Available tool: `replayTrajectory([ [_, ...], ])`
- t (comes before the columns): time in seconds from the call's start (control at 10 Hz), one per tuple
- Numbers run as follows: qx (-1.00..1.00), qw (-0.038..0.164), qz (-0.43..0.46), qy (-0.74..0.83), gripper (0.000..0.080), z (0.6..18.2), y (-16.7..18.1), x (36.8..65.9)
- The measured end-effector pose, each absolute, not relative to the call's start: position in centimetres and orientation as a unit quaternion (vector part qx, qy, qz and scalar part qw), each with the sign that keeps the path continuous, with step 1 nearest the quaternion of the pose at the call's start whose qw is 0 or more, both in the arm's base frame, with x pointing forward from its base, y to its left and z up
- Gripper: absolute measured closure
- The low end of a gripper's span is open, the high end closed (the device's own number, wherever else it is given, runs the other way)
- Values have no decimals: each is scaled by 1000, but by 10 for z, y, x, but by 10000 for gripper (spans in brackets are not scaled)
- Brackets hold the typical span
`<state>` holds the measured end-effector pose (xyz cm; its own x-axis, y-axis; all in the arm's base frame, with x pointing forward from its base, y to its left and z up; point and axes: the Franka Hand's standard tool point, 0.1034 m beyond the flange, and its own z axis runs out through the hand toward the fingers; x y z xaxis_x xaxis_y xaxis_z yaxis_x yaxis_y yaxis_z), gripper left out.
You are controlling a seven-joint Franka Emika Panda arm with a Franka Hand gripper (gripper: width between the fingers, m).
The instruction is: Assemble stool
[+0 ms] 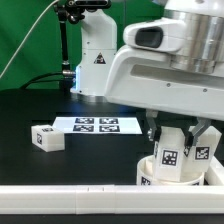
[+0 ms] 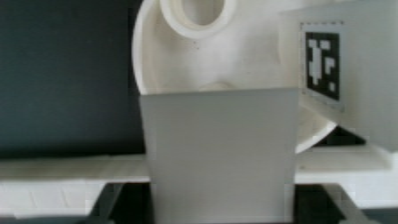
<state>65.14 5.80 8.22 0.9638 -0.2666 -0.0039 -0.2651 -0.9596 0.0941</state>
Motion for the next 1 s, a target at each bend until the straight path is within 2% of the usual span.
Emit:
replayTrajectory([
  [0.1,982,32,-1,-183,461,82,55,653],
  [0.3,962,18,2,-272,461,81,54,653],
  [1.0,879,13,4,-476,461,81,58,652],
])
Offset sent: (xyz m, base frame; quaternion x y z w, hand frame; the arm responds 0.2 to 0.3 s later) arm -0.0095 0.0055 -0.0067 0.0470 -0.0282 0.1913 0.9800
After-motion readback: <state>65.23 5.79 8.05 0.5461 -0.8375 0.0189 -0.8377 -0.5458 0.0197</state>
